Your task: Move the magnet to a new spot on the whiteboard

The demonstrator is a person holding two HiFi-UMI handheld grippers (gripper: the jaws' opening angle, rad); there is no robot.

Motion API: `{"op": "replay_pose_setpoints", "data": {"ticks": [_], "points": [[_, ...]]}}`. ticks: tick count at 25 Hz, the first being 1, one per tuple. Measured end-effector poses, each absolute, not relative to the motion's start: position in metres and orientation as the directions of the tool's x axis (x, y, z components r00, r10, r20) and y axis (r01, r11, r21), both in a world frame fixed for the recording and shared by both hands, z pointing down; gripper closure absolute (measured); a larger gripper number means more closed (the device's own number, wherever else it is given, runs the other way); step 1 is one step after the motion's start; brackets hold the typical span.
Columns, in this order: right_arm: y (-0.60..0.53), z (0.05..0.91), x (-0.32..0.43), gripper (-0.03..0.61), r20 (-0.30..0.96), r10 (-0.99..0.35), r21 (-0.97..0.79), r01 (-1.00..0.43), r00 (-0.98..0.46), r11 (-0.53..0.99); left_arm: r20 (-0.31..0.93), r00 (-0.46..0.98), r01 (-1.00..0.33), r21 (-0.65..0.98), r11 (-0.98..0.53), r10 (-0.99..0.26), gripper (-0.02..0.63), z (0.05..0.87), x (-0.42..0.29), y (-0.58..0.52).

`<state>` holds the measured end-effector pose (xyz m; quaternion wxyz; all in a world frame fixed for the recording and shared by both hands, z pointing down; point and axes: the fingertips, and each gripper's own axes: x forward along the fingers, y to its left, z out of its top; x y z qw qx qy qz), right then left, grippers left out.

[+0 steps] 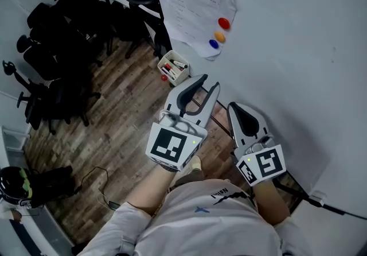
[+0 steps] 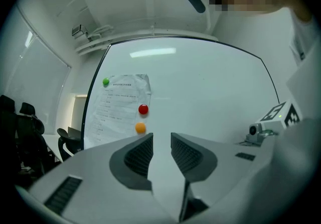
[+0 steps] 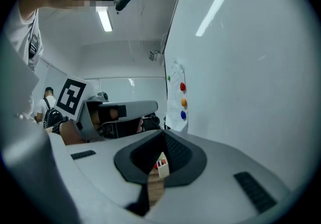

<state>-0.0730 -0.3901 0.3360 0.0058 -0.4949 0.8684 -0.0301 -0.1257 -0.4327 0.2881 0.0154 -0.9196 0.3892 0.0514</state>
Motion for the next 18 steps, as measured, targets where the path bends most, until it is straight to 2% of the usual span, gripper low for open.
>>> {"op": "replay_pose_setpoints", "data": {"ticks": [5,14,18], "points": [[-0.366,0.337,-0.058,0.563,0.017,-0.848,-0.061,-0.847,-0.53,0.528,-0.059,0.671,-0.738,0.042,-0.674,-0.739,0.516,0.307,-0.112,-0.392],[-0.317,0.334,-0.032,0.563,0.007,-0.815,-0.053,-0.814,-0.58,0.579,-0.036,0.63,-0.772,0.076,-0.631,-0.776,0.597,0.322,-0.086,-0.329],[-0.302,0.339,-0.023,0.563,-0.003,-0.802,-0.061,-0.8,-0.598,0.597,-0.021,0.628,-0.772,0.104,-0.626,-0.778,0.601,0.332,-0.072,-0.306]]}}
